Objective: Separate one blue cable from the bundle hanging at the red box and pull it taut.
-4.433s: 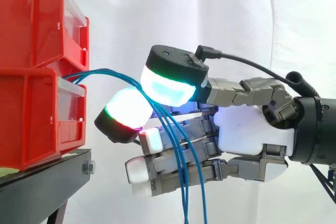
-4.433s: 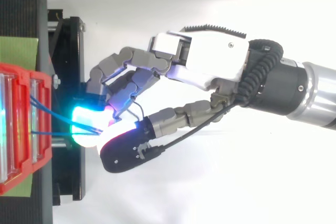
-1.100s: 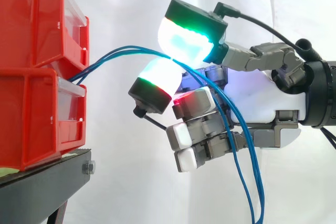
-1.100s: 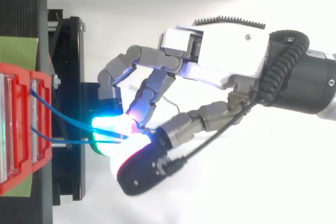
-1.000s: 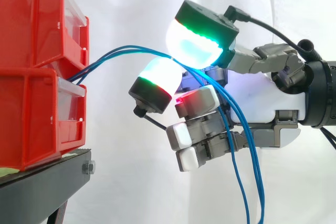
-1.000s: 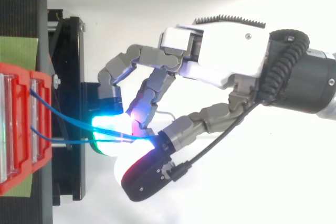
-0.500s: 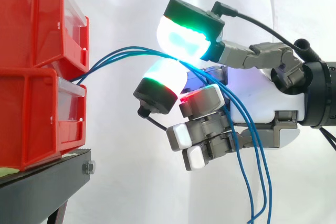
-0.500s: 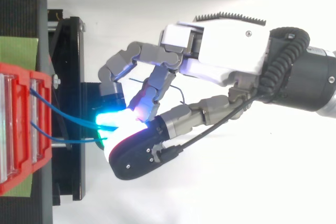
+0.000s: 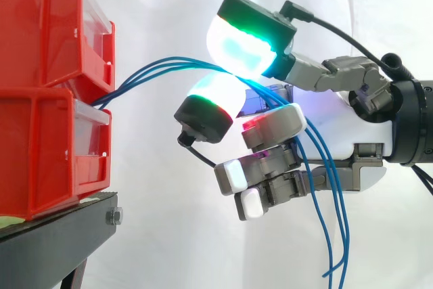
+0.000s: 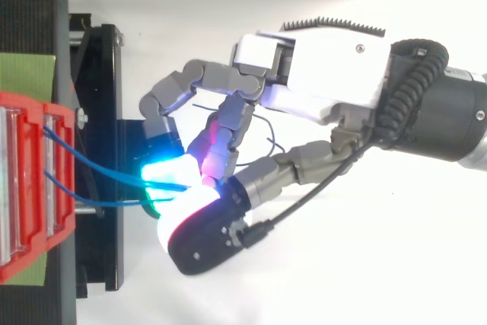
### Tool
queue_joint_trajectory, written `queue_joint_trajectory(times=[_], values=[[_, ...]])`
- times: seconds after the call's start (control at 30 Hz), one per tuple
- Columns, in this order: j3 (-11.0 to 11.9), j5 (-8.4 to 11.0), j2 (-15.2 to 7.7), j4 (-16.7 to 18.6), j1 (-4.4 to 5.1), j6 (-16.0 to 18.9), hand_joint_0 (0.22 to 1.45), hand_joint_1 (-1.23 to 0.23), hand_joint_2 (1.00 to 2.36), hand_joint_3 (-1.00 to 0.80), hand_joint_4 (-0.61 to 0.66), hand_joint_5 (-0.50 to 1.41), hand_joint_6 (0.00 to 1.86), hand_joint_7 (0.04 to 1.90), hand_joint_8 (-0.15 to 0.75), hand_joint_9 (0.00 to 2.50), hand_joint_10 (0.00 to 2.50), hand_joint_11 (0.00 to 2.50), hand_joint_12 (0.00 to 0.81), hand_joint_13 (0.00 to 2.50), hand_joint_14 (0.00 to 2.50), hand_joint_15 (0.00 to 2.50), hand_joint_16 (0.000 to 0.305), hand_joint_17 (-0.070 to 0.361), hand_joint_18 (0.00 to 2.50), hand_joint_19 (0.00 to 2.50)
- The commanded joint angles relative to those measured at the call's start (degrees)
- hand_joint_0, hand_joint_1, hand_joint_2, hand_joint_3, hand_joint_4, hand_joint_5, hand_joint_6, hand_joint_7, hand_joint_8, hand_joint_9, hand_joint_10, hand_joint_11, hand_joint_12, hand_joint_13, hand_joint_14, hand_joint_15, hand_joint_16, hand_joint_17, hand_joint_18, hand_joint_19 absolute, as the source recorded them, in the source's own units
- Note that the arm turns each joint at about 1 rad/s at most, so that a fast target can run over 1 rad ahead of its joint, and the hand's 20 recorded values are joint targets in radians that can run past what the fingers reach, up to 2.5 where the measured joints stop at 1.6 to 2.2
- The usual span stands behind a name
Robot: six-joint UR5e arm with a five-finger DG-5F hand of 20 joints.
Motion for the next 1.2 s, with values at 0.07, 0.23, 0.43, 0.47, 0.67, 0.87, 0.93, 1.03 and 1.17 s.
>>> queue_joint_trajectory(times=[0.07,0.23,0.43,0.47,0.67,0.87,0.93,1.03,1.17], values=[[0.0,-0.02,0.0,0.0,-0.01,0.0,0.49,-0.89,1.0,-0.5,-0.04,-0.06,0.94,1.06,0.381,1.49,0.02,1.09,0.377,1.08,0.02,0.67,0.048,0.108,0.97,0.68],[0.0,-0.02,0.1,0.0,-0.1,0.0,0.45,-0.65,1.0,-0.5,0.04,-0.06,0.88,1.03,0.402,1.49,0.02,1.04,0.404,1.09,0.02,0.65,0.054,0.122,0.99,0.67],[0.0,0.07,0.0,0.0,-0.1,0.0,0.55,-0.51,1.0,-0.5,0.05,-0.07,0.87,1.09,0.378,1.46,0.02,1.04,0.377,1.05,0.02,0.67,0.048,0.107,0.91,0.71],[0.0,0.07,0.0,0.0,-0.1,0.0,0.58,-0.56,1.0,-0.5,0.03,-0.08,0.87,1.14,0.371,1.45,0.02,1.04,0.375,1.04,0.02,0.68,0.047,0.105,0.9,0.72],[0.0,0.07,0.0,0.0,-0.1,0.0,0.58,-0.74,1.02,-0.25,0.09,-0.09,0.9,1.31,0.385,1.42,0.02,1.04,0.385,1.04,0.02,0.68,0.048,0.108,0.9,0.73],[0.0,0.07,0.0,0.0,-0.1,0.0,0.7,-0.88,1.02,-0.31,0.01,-0.13,0.94,1.14,0.357,1.3,0.02,1.09,0.369,0.99,0.02,0.67,0.047,0.105,0.88,0.68],[0.0,-0.02,0.0,0.0,-0.1,0.0,0.75,-0.91,1.01,-0.44,-0.05,-0.14,0.95,1.15,0.344,1.28,0.02,1.09,0.365,0.99,0.02,0.66,0.045,0.102,0.88,0.66],[0.0,-0.02,0.0,-0.1,-0.19,0.0,0.74,-0.94,1.0,-0.5,-0.06,-0.14,0.95,1.25,0.34,1.28,0.02,1.09,0.357,0.97,0.02,0.65,0.044,0.1,0.87,0.64],[0.0,-0.11,0.0,-0.6,-0.36,0.0,0.62,-1.03,1.0,-0.5,0.02,-0.12,0.94,1.14,0.339,1.29,0.02,1.1,0.353,0.97,0.02,0.67,0.044,0.099,0.86,0.65]])
